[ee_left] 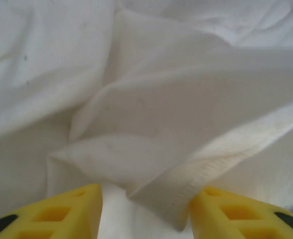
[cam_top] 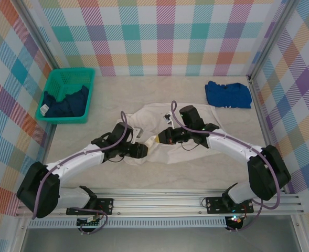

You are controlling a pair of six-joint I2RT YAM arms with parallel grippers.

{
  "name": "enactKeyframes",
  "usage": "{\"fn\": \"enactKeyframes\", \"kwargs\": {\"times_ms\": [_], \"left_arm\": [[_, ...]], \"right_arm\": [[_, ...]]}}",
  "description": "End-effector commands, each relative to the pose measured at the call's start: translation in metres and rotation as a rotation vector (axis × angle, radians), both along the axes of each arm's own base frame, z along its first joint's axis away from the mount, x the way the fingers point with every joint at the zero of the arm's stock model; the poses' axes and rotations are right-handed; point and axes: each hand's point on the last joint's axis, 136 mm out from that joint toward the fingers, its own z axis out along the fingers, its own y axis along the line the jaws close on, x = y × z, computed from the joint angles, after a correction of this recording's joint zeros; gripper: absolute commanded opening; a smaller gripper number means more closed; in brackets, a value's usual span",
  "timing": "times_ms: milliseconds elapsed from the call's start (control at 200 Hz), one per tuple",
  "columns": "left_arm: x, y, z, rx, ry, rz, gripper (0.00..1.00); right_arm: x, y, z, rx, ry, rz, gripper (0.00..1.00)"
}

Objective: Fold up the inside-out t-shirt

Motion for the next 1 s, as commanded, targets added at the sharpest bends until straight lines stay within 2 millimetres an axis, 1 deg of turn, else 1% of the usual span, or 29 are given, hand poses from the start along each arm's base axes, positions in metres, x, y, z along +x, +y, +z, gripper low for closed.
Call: {"fn": "enactKeyframes", "kwargs": {"times_ms": [0, 55, 125, 160, 200, 220, 310, 415, 515, 575, 630, 805, 865, 925, 945, 995], "left_arm": [[0.024, -0.016, 0.018, -0.025, -0.094, -0.022, 0.33], [0.027, -0.019, 0.018, -0.024, -0.089, -0.034, 0.23], [0.028, -0.022, 0.026, -0.045, -0.082, -0.036, 0.09], [0.027, -0.022, 0.032, -0.059, -0.071, -0.026, 0.05], [0.028, -0.021, 0.045, -0.088, -0.061, -0.008, 0.01], [0.023, -0.018, 0.047, -0.087, -0.025, 0.000, 0.00], [0.011, -0.021, 0.078, -0.197, 0.070, -0.001, 0.00], [-0.005, -0.023, 0.108, -0.338, 0.166, -0.012, 0.00], [-0.018, -0.020, 0.126, -0.400, 0.215, -0.039, 0.00], [-0.025, -0.018, 0.129, -0.416, 0.238, -0.057, 0.00], [-0.031, -0.016, 0.126, -0.416, 0.262, -0.070, 0.00], [-0.045, -0.005, 0.105, -0.379, 0.326, -0.058, 0.00], [-0.047, 0.000, 0.091, -0.340, 0.344, -0.032, 0.00], [-0.047, 0.014, 0.072, -0.239, 0.353, 0.017, 0.00], [-0.045, 0.021, 0.065, -0.188, 0.344, 0.049, 0.00], [-0.037, 0.039, 0.052, -0.076, 0.313, 0.125, 0.00]], "right_arm": [[-0.003, -0.008, 0.006, -0.010, -0.050, 0.004, 0.00], [-0.004, -0.012, 0.004, -0.027, -0.066, 0.003, 0.00], [-0.003, -0.021, -0.003, -0.094, -0.100, -0.013, 0.00], [0.000, -0.028, -0.007, -0.148, -0.127, -0.028, 0.00], [0.004, -0.039, -0.014, -0.225, -0.164, -0.053, 0.00], [0.006, -0.044, -0.017, -0.266, -0.182, -0.066, 0.00], [0.018, -0.065, -0.029, -0.433, -0.275, -0.115, 0.00], [0.027, -0.073, -0.031, -0.548, -0.378, -0.133, 0.02], [0.033, -0.073, -0.026, -0.593, -0.442, -0.139, 0.02], [0.036, -0.073, -0.023, -0.594, -0.457, -0.144, 0.02], [0.037, -0.072, -0.021, -0.594, -0.467, -0.141, 0.02], [0.039, -0.078, -0.019, -0.652, -0.469, -0.128, 0.01], [0.038, -0.079, -0.019, -0.663, -0.467, -0.114, 0.00], [0.033, -0.070, -0.019, -0.622, -0.457, -0.076, 0.00], [0.030, -0.066, -0.018, -0.597, -0.454, -0.059, 0.00], [0.019, -0.050, -0.017, -0.505, -0.432, 0.010, 0.00]]}}
